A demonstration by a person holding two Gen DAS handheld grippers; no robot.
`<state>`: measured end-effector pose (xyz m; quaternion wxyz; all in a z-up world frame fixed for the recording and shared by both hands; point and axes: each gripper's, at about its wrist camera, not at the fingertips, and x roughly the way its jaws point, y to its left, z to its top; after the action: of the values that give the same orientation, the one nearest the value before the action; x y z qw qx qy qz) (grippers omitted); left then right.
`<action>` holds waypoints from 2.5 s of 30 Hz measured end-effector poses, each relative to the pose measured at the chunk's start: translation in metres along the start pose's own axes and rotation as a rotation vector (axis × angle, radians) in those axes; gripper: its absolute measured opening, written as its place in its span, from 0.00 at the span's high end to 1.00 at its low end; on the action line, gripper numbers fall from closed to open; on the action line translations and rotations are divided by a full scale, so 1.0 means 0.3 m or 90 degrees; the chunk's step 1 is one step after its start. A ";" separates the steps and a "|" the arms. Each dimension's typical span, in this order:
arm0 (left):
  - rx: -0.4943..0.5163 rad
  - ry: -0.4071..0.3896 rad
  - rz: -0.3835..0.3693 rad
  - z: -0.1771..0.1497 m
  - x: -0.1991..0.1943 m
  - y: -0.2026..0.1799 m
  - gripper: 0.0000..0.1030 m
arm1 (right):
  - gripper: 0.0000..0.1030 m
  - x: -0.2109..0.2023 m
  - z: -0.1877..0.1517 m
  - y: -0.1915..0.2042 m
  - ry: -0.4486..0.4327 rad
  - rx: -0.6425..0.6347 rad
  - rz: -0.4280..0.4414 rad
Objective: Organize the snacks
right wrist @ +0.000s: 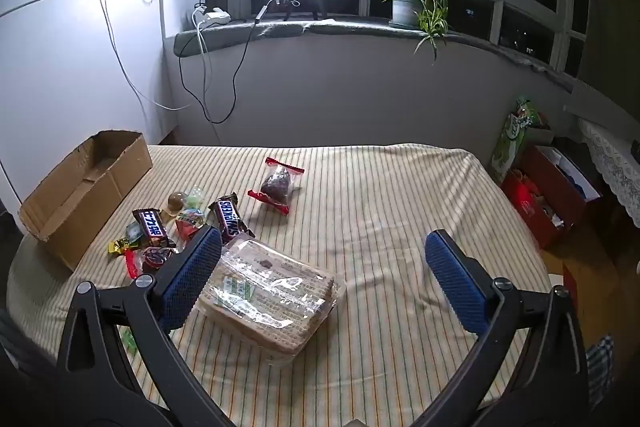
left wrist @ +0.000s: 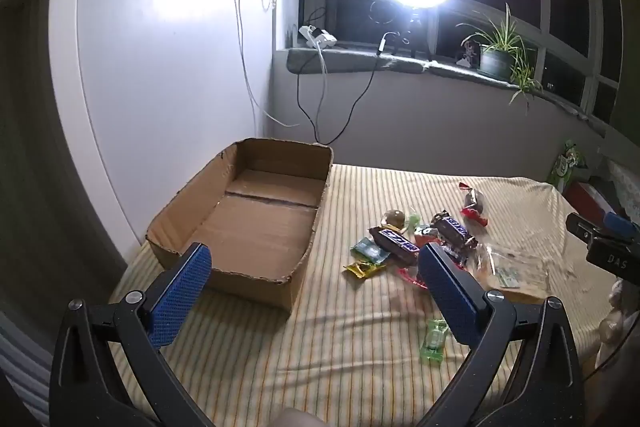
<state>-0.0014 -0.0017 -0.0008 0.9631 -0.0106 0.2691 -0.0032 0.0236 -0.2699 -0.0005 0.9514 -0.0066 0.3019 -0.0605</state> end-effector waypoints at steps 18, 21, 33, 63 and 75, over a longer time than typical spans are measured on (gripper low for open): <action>-0.015 0.004 -0.001 0.000 0.009 0.000 0.01 | 0.00 -0.018 0.010 -0.009 -0.010 0.008 0.002; -0.015 0.004 -0.002 0.000 0.010 -0.003 0.01 | 0.00 -0.017 0.005 -0.009 -0.012 0.010 0.001; -0.017 0.004 -0.003 0.000 0.003 0.000 0.01 | 0.00 -0.017 0.006 -0.002 -0.008 0.007 0.005; -0.016 0.008 -0.013 0.004 0.002 -0.009 0.01 | 0.00 -0.009 0.003 0.004 -0.002 0.008 0.008; -0.017 0.008 -0.012 0.004 0.001 -0.011 0.01 | 0.00 -0.008 0.000 0.005 -0.001 0.007 0.011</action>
<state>-0.0005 -0.0050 0.0000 0.9610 -0.0261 0.2750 -0.0090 0.0218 -0.2682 0.0008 0.9522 0.0015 0.3007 -0.0540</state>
